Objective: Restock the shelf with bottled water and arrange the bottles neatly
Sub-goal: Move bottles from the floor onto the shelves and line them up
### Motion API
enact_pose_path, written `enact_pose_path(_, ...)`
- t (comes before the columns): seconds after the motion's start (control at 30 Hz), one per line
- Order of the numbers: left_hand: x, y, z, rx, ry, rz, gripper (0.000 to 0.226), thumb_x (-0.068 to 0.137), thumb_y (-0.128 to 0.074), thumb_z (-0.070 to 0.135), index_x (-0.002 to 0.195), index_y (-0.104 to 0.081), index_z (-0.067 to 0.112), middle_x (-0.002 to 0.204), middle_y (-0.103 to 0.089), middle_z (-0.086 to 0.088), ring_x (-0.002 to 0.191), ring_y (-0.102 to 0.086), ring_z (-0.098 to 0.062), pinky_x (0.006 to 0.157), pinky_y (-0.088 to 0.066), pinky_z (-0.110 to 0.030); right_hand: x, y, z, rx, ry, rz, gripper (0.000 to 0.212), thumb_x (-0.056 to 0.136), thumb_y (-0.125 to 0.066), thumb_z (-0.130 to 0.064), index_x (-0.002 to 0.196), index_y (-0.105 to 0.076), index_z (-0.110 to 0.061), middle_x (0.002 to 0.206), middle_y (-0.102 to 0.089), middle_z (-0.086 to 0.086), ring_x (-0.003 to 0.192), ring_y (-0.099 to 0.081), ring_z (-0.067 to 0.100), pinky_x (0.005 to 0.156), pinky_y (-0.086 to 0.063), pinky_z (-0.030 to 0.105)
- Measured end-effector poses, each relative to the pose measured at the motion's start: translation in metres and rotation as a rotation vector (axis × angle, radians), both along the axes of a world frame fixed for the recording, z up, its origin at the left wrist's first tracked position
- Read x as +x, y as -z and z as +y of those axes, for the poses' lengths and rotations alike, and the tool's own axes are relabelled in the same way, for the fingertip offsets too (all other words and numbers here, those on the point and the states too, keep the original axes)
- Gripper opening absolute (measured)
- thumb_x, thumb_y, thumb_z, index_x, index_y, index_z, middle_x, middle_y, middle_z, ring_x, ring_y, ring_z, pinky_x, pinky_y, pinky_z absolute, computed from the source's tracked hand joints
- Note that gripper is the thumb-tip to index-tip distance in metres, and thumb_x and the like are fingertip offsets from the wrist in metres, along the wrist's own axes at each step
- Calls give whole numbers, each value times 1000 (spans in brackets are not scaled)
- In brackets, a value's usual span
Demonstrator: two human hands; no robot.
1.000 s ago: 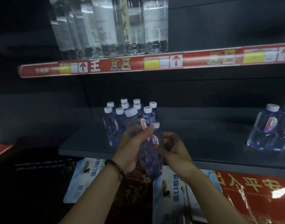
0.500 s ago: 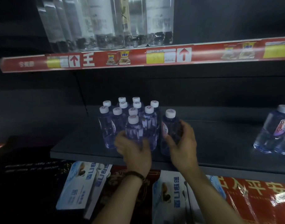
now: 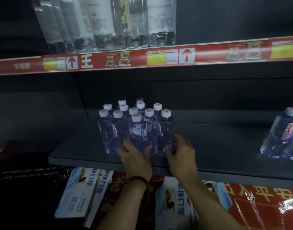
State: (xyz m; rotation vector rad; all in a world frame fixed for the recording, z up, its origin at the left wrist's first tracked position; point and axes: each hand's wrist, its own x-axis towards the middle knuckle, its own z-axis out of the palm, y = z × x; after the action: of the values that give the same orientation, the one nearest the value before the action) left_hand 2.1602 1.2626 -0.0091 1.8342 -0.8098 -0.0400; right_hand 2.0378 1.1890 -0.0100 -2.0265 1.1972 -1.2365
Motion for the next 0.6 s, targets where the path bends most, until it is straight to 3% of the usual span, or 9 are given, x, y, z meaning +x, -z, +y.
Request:
enact_pose_path(0.13, 0, 4, 0, 7, -1, 14, 87, 82, -88, 16, 145, -28, 21, 138, -35, -17, 114, -50, -36, 101, -52, -46, -7, 0, -1, 19, -25, 23, 33, 91, -80, -18, 122, -70, -22, 104, -71, -4, 90, -67, 6, 82, -59, 23)
enact_pose_path(0.23, -1, 1, 8, -17, -21, 35, 78, 79, -86, 5, 134, -32, 20, 136, -36, -16, 112, -51, -36, 97, -53, -44, -22, -9, 6, 111, -59, 30, 33, 92, -81, -25, 123, -69, -21, 101, -71, -7, 88, -67, 2, 72, -48, 2)
enact_pose_path(0.33, -9, -9, 23, -80, -13, -26, 63, 83, -79, 4, 124, -34, 21, 131, -39, -9, 113, -48, -27, 95, -46, -35, -44, -23, 17, 159, -91, 49, 39, 94, -80, -31, 128, -67, -20, 105, -71, -5, 92, -67, 5, 71, -44, -1)
enact_pose_path(0.43, -32, -24, 40, -144, 175, -5, 41, 91, -72, 8, 108, -40, 28, 110, -54, 3, 96, -58, -16, 83, -50, -31, -81, -48, 34, 195, -119, 106, 32, 95, -78, -34, 125, -69, -24, 103, -73, -8, 92, -67, 2, 75, -44, 2)
enact_pose_path(0.5, -57, -31, 48, -66, 341, -84, 28, 93, -70, 15, 101, -49, 32, 90, -60, 6, 80, -61, -10, 70, -51, -29, -111, -67, 46, 186, -142, 168, 19, 95, -77, -33, 113, -74, -27, 94, -74, -11, 87, -68, -2, 71, -45, 2)
enact_pose_path(0.6, -108, -33, 56, 28, 631, -170, 20, 94, -71, 22, 99, -57, 36, 82, -62, 11, 73, -62, -3, 67, -51, -23, -164, -93, 65, 140, -157, 313, 7, 93, -76, -31, 99, -78, -27, 85, -78, -12, 81, -69, -4, 71, -47, 7)
